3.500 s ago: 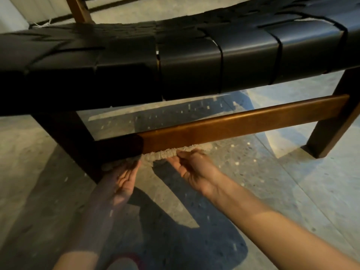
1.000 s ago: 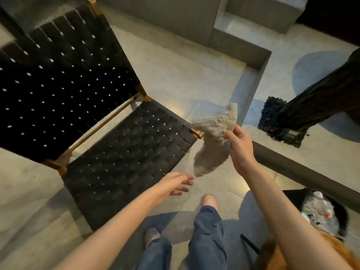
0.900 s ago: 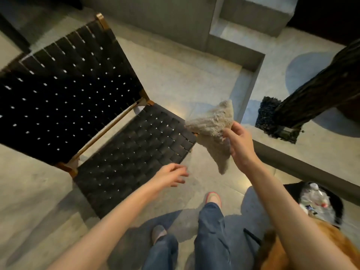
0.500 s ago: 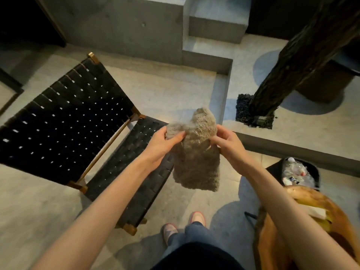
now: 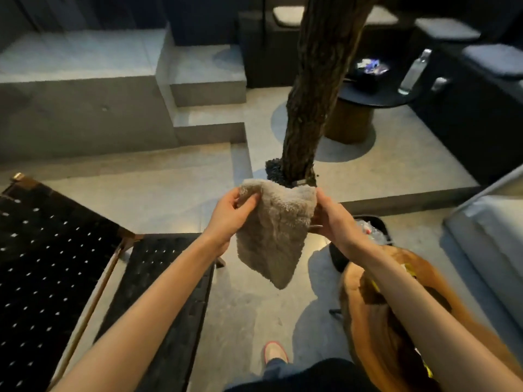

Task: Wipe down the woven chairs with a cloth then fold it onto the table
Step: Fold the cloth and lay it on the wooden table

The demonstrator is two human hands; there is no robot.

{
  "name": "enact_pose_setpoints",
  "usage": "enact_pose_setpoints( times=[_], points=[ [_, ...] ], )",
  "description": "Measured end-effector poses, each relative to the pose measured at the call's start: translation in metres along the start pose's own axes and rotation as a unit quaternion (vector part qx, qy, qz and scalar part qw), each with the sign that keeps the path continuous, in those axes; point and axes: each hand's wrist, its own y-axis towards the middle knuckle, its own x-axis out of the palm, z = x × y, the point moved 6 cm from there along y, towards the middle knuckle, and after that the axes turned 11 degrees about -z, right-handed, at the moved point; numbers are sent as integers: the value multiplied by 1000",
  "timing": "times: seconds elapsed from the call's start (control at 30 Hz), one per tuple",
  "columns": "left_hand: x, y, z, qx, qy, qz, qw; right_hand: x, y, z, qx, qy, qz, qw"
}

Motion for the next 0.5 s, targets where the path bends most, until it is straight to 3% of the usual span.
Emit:
enact_pose_setpoints(
  times=[0.23, 0.37, 0.5],
  points=[
    [59, 3, 0, 10, 52, -146, 988, -17, -91, 4, -44, -213, 171, 961],
    [83, -18, -10, 25, 89, -220, 971, -4, -159, 20, -20, -284, 365, 886],
    [105, -43, -18, 42, 117, -291, 949, 15, -238, 47, 73, -349, 505, 786]
  ],
)
